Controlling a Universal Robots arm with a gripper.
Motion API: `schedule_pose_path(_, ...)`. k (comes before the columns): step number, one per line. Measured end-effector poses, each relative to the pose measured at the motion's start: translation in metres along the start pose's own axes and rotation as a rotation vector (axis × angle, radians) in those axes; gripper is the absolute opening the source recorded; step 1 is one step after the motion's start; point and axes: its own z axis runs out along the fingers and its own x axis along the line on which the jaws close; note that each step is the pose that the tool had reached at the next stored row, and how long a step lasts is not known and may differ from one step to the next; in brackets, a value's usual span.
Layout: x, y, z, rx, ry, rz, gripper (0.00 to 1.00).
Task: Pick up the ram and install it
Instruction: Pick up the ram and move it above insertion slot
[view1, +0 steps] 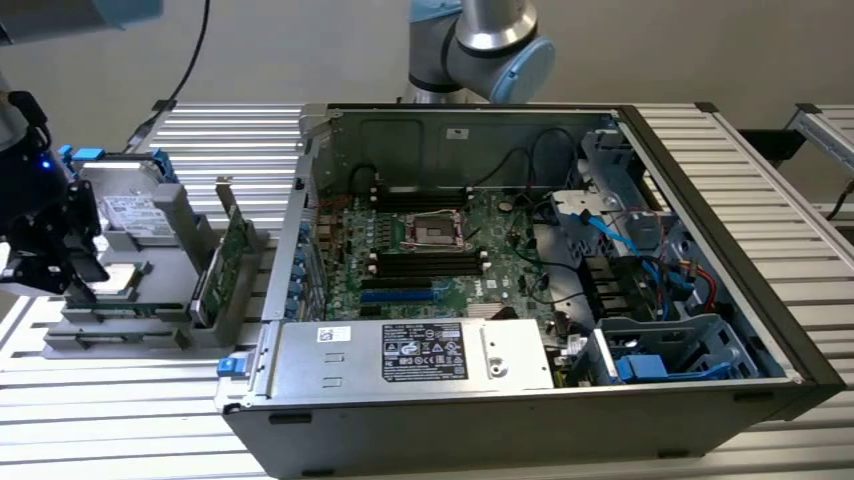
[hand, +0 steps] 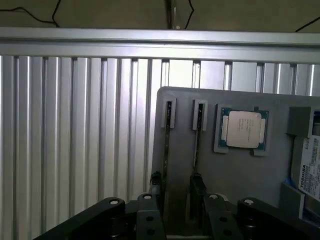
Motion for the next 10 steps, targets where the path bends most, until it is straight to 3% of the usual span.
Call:
schedule_pose_path(4,0.002,0.0000,0.0035,0.0117,-0.0002,-0.011,0.36)
schedule_pose_path(10,0.007,0.0000,0.0125,0.0171,-0.0008,-0.023,0.36)
